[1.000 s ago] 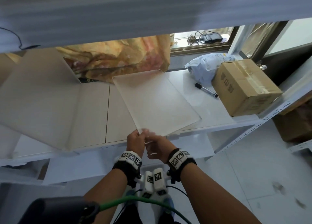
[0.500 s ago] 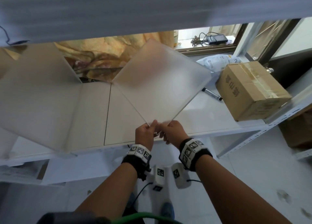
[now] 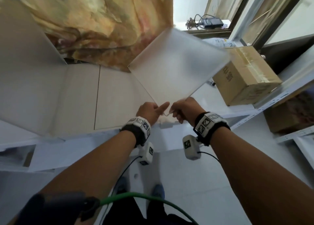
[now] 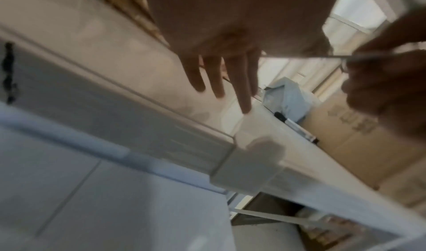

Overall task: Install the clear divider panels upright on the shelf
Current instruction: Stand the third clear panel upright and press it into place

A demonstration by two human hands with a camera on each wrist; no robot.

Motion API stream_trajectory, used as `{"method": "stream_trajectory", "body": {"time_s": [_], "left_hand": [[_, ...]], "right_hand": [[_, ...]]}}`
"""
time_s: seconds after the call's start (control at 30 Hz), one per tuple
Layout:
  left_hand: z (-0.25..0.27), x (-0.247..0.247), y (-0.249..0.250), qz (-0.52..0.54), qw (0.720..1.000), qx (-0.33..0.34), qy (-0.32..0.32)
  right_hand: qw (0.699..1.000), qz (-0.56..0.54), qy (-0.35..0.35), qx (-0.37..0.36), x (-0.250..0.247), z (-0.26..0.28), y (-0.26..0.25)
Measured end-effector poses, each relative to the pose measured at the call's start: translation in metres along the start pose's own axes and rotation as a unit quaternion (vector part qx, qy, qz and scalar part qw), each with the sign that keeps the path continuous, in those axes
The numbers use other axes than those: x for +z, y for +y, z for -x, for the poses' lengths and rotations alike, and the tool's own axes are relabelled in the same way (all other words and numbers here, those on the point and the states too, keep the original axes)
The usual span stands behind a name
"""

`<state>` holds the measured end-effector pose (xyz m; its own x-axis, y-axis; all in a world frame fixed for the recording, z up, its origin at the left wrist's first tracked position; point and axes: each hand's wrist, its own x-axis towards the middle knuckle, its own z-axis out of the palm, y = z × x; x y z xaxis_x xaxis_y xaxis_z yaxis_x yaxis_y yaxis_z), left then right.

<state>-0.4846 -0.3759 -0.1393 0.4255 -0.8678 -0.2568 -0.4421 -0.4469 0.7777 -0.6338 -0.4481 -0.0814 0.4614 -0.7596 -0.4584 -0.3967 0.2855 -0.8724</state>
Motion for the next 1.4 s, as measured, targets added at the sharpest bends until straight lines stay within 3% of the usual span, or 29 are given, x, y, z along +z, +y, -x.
{"method": "stream_trajectory", "body": {"time_s": [0.1, 0.27, 0.43, 0.53, 0.6, 0.77, 0.97, 1.3, 1.4], "left_hand": [[0.0, 0.007, -0.006, -0.12, 0.99, 0.051, 0.049], [-0.005, 0.028, -0.038, -0.133, 0.982, 0.133, -0.029], [-0.014, 0.032, -0.047, -0.168, 0.975, 0.146, -0.027], [-0.013, 0.039, -0.041, -0.256, 0.95, 0.167, -0.055], [-0.014, 0.049, -0.041, -0.282, 0.946, 0.152, -0.048], [-0.02, 0.068, -0.034, -0.227, 0.968, 0.101, 0.03], [-0.024, 0.07, -0.022, -0.177, 0.982, 0.028, 0.053], [-0.014, 0.066, -0.017, -0.288, 0.957, 0.043, -0.007], [-0.01, 0.064, -0.019, -0.291, 0.954, 0.064, 0.023]], "right_hand": [[0.998, 0.037, 0.03, -0.033, 0.006, 0.0, 0.001], [0.992, 0.104, 0.065, -0.031, 0.017, -0.001, 0.014], [0.988, 0.135, 0.075, -0.022, 0.018, -0.008, 0.022], [0.986, 0.148, 0.078, -0.02, 0.016, -0.013, 0.026], [0.984, 0.159, 0.082, -0.023, 0.015, -0.015, 0.028], [0.98, 0.169, 0.101, -0.017, 0.016, -0.023, 0.024], [0.988, 0.125, 0.088, -0.003, 0.017, -0.025, 0.013], [0.964, 0.241, 0.104, -0.034, 0.021, -0.009, 0.024], [0.964, 0.244, 0.102, -0.03, 0.021, -0.007, 0.024]]}}
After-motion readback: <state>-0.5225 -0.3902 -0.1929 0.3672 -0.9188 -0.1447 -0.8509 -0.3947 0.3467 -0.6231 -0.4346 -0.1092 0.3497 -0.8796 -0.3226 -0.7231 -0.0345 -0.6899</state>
